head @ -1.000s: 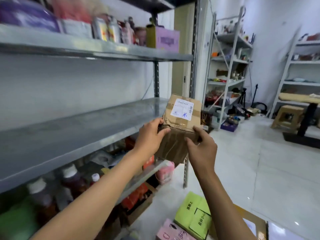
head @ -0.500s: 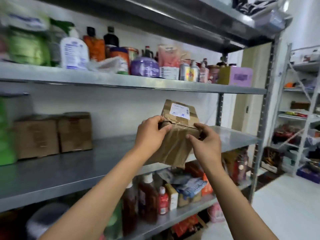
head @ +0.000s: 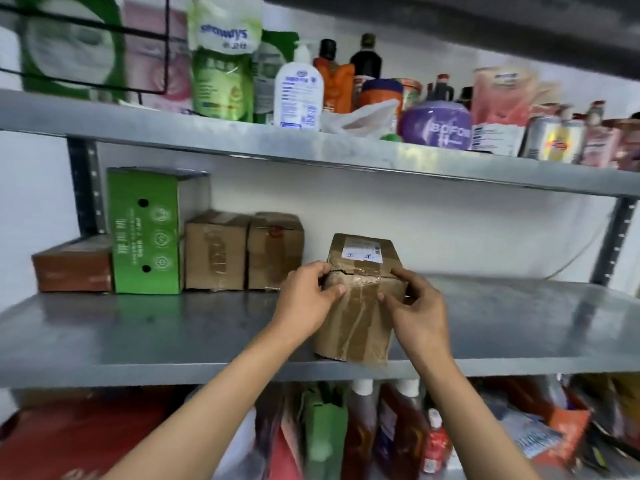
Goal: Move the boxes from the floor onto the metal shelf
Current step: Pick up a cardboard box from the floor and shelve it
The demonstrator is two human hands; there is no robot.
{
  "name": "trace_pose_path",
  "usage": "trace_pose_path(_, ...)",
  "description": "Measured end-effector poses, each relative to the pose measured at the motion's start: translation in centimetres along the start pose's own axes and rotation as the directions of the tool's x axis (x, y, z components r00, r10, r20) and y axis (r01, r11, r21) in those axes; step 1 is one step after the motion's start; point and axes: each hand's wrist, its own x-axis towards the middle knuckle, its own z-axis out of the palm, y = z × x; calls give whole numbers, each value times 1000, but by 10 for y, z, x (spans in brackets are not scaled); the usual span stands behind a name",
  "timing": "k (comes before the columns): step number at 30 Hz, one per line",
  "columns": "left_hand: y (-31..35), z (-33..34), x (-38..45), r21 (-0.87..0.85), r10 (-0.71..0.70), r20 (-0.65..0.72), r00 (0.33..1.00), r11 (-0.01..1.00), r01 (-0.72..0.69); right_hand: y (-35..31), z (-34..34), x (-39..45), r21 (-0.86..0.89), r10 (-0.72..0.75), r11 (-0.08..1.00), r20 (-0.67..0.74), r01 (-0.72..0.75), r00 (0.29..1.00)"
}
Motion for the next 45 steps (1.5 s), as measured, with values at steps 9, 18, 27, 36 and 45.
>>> trace_pose_path(9, -39, 9, 38, 116, -55, -105, 993, 991, 68, 19, 40, 43, -100, -117, 987, 93, 126, 989)
trace_pose_path(18, -57, 18, 78, 235, -69, -169, 983, 966, 108, 50, 71, 87, -88, -67, 992, 203, 87, 977)
trace_pose_path(27, -69, 29, 116, 222, -111, -217, 970, 962, 160, 71, 96, 130, -108, -28, 993, 231, 54, 972)
trace_pose_path(36, -70, 40, 162, 618, -212, -147, 966, 743, 256, 81, 116, 166, -89, -49, 993, 285, 77, 957)
trace_pose_path(45, -77, 54, 180, 673, -219, -209, 953, 675, 303, 93, 134, 192, -157, 42, 988, 295, 5, 955)
